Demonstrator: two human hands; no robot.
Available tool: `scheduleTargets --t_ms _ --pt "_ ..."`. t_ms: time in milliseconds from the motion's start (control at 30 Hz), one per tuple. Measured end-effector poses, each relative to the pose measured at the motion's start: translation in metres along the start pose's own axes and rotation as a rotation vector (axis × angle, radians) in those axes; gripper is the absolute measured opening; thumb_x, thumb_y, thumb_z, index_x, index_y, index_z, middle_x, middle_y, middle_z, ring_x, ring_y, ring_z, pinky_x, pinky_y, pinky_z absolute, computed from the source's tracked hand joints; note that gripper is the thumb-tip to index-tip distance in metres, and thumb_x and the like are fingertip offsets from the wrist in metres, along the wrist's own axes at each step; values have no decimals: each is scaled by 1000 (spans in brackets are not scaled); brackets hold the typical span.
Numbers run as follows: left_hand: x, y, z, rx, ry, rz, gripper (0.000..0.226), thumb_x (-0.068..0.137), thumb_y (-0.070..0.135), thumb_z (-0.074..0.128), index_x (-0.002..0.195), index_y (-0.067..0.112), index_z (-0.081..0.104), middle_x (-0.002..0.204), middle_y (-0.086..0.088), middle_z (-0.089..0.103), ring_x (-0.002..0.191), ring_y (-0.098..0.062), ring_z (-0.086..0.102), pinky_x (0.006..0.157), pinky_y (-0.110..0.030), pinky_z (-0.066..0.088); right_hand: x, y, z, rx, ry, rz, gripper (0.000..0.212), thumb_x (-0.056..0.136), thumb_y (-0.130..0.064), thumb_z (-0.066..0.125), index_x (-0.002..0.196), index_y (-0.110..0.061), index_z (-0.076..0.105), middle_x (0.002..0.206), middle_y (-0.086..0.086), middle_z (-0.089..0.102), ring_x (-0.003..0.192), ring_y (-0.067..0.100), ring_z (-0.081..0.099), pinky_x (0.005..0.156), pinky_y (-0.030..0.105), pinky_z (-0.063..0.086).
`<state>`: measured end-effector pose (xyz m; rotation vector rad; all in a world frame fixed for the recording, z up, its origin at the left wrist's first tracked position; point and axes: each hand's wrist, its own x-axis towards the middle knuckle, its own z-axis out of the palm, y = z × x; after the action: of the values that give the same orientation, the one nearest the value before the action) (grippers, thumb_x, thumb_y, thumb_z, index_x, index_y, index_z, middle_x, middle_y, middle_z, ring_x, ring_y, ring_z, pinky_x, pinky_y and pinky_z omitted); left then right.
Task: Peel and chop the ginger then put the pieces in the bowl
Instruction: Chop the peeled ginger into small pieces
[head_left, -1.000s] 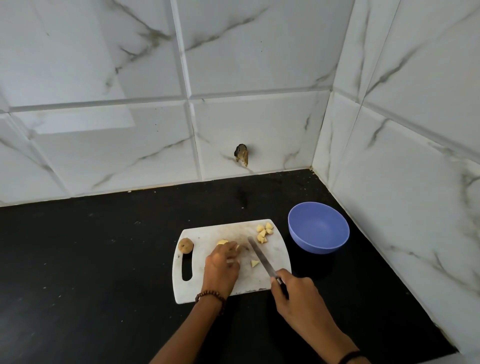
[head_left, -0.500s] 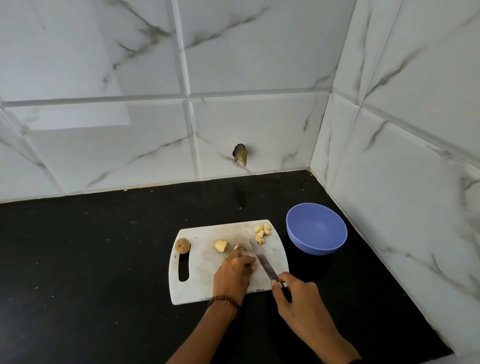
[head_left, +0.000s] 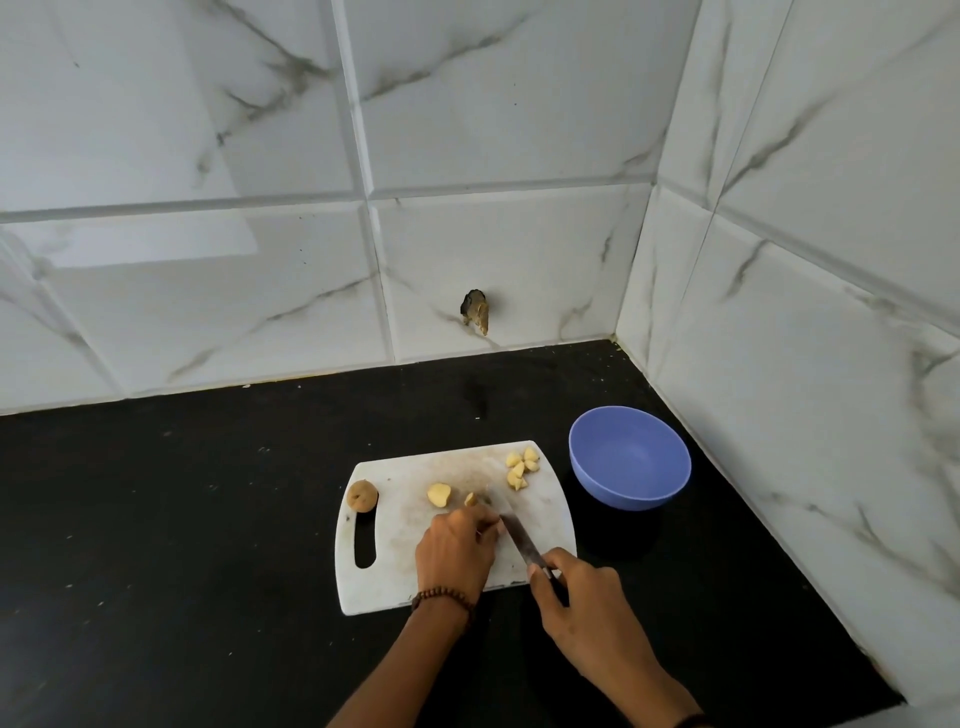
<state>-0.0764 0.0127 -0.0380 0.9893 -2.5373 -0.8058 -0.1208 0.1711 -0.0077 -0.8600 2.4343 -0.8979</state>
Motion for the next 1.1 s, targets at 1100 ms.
scheduleTargets --t_ms 1100 --pt "45 7 6 68 -74 105 18 93 10 53 107 18 62 110 1 58 96 -13 55 79 -15 43 92 -20 20 5 123 165 48 94 -32 62 132 -22 35 114 -4 59 90 6 59 79 18 52"
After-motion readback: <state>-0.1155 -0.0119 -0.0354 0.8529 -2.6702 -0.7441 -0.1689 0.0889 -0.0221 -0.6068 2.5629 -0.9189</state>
